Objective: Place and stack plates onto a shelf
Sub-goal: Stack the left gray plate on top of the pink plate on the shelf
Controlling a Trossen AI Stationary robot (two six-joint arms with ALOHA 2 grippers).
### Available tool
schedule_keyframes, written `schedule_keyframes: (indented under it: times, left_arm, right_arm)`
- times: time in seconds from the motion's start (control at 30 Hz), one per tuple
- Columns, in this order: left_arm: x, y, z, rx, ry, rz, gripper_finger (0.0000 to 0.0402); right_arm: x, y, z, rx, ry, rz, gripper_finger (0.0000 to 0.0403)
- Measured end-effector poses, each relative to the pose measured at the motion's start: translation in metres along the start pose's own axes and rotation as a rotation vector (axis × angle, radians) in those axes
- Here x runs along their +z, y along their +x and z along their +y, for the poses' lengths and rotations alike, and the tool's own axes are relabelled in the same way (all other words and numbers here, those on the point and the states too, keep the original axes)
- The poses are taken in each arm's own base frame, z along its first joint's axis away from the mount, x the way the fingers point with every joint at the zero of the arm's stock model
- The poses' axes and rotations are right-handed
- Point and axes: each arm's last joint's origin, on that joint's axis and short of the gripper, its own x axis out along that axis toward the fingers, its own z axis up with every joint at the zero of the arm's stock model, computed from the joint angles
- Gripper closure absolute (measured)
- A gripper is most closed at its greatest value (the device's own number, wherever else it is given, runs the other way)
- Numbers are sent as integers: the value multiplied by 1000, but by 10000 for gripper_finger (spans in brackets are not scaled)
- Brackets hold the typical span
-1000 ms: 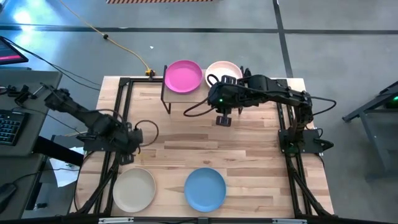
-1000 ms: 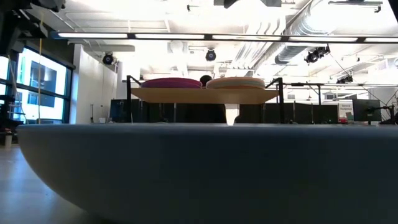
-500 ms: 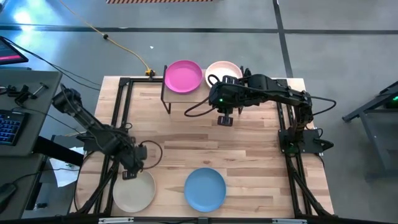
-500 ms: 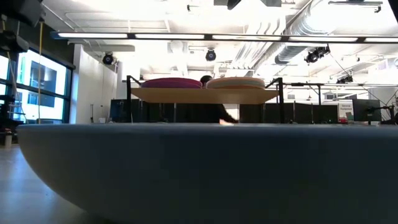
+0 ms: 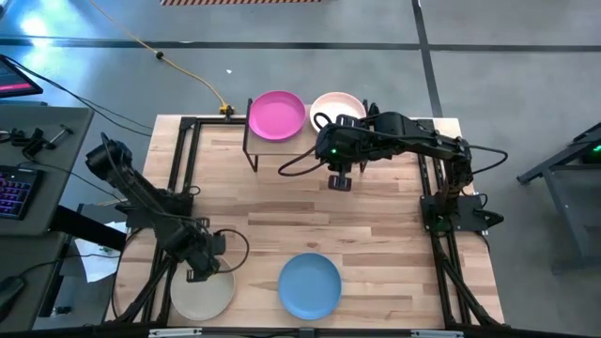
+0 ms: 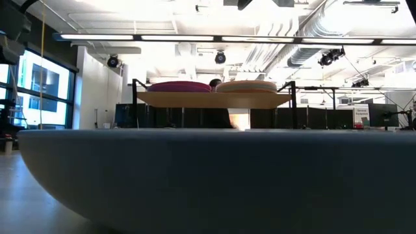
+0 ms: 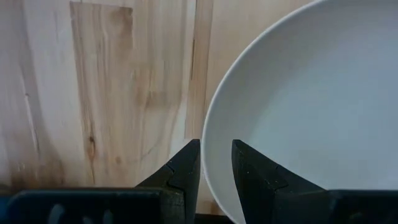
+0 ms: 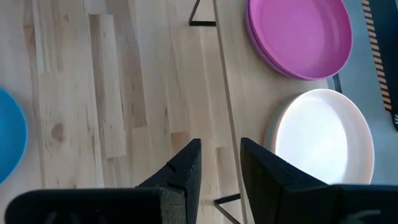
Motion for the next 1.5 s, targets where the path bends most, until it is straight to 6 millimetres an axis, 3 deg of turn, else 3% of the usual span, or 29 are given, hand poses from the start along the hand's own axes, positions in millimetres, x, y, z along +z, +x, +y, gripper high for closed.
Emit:
schedule_keyframes:
  times: [0.4,0.7,0.93,1.17,1.5]
  left_arm:
    - [8,28,-9,99,28,62,319]
    - [11,35,-13,89,58,55,319]
    - [7,50,-3,85,4,86,319]
    - [7,51,-3,69,1,97,319]
    - [7,49,-4,36,-43,114,392]
  right_arm:
    - [0,0,0,13,1,0,311]
    - [0,0,2,44,-1,-1,311]
    - [0,-1,5,49,-10,-4,311]
    - [0,-2,7,51,-18,-5,311]
    - [0,-2,7,51,-26,-6,311]
